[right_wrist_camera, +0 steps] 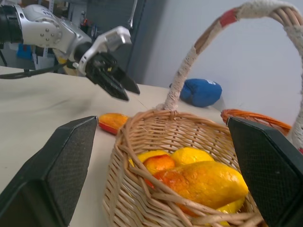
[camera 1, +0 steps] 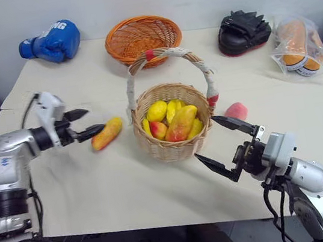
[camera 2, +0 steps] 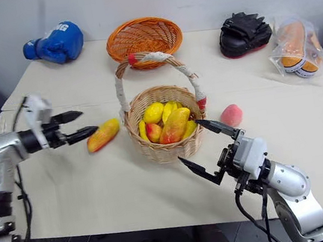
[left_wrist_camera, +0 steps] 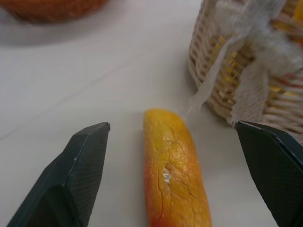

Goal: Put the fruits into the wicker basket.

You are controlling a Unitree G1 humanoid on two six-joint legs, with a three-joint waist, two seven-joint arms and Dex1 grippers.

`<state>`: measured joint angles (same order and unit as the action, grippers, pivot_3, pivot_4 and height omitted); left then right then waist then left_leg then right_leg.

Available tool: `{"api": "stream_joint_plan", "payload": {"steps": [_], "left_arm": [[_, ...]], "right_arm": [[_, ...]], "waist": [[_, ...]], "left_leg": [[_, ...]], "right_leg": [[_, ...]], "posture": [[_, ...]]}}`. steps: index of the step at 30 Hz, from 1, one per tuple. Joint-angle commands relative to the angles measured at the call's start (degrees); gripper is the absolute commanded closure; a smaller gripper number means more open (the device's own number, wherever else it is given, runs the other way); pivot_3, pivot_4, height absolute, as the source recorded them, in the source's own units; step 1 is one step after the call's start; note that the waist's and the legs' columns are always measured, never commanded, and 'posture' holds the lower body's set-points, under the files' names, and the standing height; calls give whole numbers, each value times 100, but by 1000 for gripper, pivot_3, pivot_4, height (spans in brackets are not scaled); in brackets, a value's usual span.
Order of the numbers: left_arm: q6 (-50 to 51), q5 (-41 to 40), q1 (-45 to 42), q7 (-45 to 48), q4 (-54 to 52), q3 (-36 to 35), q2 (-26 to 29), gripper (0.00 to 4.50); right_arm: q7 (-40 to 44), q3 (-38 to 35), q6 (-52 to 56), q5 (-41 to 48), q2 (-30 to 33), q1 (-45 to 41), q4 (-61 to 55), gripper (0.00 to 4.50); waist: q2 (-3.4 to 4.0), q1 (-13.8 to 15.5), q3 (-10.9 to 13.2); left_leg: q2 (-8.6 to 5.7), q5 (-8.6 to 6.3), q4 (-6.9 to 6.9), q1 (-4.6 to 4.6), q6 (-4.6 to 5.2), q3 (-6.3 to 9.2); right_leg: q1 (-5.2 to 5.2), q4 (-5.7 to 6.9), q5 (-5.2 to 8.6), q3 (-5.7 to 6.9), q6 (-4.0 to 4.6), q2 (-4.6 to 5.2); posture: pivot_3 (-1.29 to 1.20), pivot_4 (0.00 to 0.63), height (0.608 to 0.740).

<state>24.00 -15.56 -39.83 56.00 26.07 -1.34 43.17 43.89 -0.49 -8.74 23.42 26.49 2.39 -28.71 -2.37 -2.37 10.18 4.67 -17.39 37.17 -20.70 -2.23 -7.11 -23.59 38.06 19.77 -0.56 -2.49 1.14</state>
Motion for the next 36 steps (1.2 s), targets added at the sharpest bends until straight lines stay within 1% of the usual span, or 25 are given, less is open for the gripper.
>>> {"api": "stream_joint_plan", "payload": {"steps": [1, 5, 6, 9, 13, 14, 15, 17, 19, 21, 23, 25, 27, 28, 29, 31, 33, 35, 36], "left_arm": [[-253, 383, -396, 125, 673, 245, -33, 49], [-546, 756, -565, 375, 1202, 567, -50, 49], [-587, 793, -589, 444, 1283, 597, -74, 224], [-653, 766, -611, 692, 1335, 572, -102, 887], [-783, 709, -448, 1330, 1199, 537, 116, 2199], [-931, 702, -411, 1394, 1242, 467, 169, 2464], [-1084, 620, -360, 1468, 1237, 345, 198, 2627], [-1282, 440, -251, 1609, 1133, 133, 238, 2664], [-1229, -27, 23, 1990, 613, -269, 400, 2664], [-797, -559, 341, 2394, -130, -596, 621, 2664], [-291, -959, 665, 2638, -1031, -712, 866, 2664], [255, -1371, 778, 2516, -2143, -687, 882, 2664], [695, -1656, 590, 2027, -2865, -608, 576, 2664], [832, -1712, 509, 1821, -3035, -582, 454, 2664], [932, -1603, 326, 1460, -3134, -450, 209, 2664], [1214, -1349, -52, 743, -3209, -120, -297, 2664], [1399, -1121, -320, 225, -3155, 194, -750, 2664], [1575, -954, -494, -157, -2999, 439, -1098, 2664], [1518, -816, -526, -244, -2920, 588, -1206, 2314]], "right_arm": [[-122, -105, -153, -63, -68, -3, -49, 0], [-221, -107, -336, -203, -161, 195, -59, 0], [-255, -129, -392, -217, -196, 285, -70, 0], [-261, -132, -539, -256, -227, 545, -112, 0], [-236, -84, -665, -266, -221, 775, -142, 0], [-225, -89, -693, -260, -213, 816, -128, 0], [-227, -99, -701, -249, -209, 853, -124, 0], [-237, -114, -713, -228, -207, 916, -120, 0], [-241, -176, -722, -188, -184, 1035, -121, 0], [-223, -275, -736, -154, -127, 1145, -122, 0], [-273, -397, -714, -137, -97, 1218, -147, 0], [-342, -607, -679, -78, -80, 1327, -170, 0], [-371, -725, -626, -28, -76, 1375, -181, 0], [-380, -743, -605, -16, -74, 1377, -183, 0], [-383, -740, -586, -15, -78, 1366, -178, 0], [-389, -726, -550, -13, -79, 1324, -181, 0], [-394, -716, -535, -10, -98, 1282, -175, 0], [-397, -698, -531, -29, -123, 1240, -153, 0], [-400, -689, -530, -37, -133, 1230, -143, 0]], "waist": [[0, -7, 0], [0, 19, 0], [0, 25, 0], [0, 63, 0], [0, 61, 0], [0, 52, 0], [0, 52, 0], [0, 59, 0], [0, 49, 0], [-1, 53, 0], [-1, 58, 1], [-1, 81, 1], [4, 129, 1], [6, 160, 1], [6, 163, 1], [6, 179, 1], [6, 173, 1], [6, 120, 1], [6, 87, 1]], "left_leg": [[4, 2, 2, -10, -4, 1], [13, 6, 10, -38, -14, 10], [12, 7, 10, -37, -15, 10], [18, 7, 19, -37, -15, 10], [16, 6, 42, -38, -12, 9], [14, 6, 49, -37, -11, 8], [14, 6, 54, -36, -11, 8], [15, 6, 57, -32, -12, 10], [16, 6, 57, -32, -13, 15], [27, 6, 56, -37, -13, 15], [32, 5, 57, -41, -15, 18], [29, 4, 57, -37, -14, 21], [16, 2, 59, -29, -7, 43], [10, 0, 58, -23, -1, 44], [0, -6, 58, -19, 16, 45], [-8, -10, 59, -17, 35, 44], [-15, -7, 62, -18, 38, 44], [-16, 6, 63, -20, 16, 39], [-14, 9, 64, -24, 11, 39]], "right_leg": [[-9, 1, 0, -2, 0, -9], [-35, 15, 2, -1, 5, -23], [-35, 16, 3, -1, 6, -24], [-35, 25, 3, -1, 7, -22], [-33, 47, 3, -2, 6, -13], [-33, 52, 3, -3, 6, -14], [-32, 60, 3, -4, 7, -15], [-32, 69, 3, -4, 7, -16], [-32, 73, 4, -3, 9, -16], [-34, 73, 5, -3, 11, -16], [-34, 70, 6, 0, 13, -17], [-29, 69, 7, 1, 13, -11], [-6, 62, 7, 13, 12, 4], [5, 60, 6, 14, 12, 11], [10, 60, 4, 14, 8, 19], [13, 59, -1, 11, -2, 20], [12, 59, -6, 7, -11, 19], [9, 59, -6, 2, -11, 16], [6, 55, -6, 1, -11, 9]], "posture": [[0, 150, 740], [0, 150, 740], [0, 150, 740], [0, 150, 740], [0, 150, 740], [0, 150, 740], [0, 150, 740], [0, 150, 740], [0, 150, 740], [0, 150, 740], [0, 150, 740], [0, 150, 740], [0, 150, 740], [0, 150, 740], [0, 150, 740], [0, 150, 740], [0, 150, 740], [0, 150, 740], [0, 150, 740]]}}
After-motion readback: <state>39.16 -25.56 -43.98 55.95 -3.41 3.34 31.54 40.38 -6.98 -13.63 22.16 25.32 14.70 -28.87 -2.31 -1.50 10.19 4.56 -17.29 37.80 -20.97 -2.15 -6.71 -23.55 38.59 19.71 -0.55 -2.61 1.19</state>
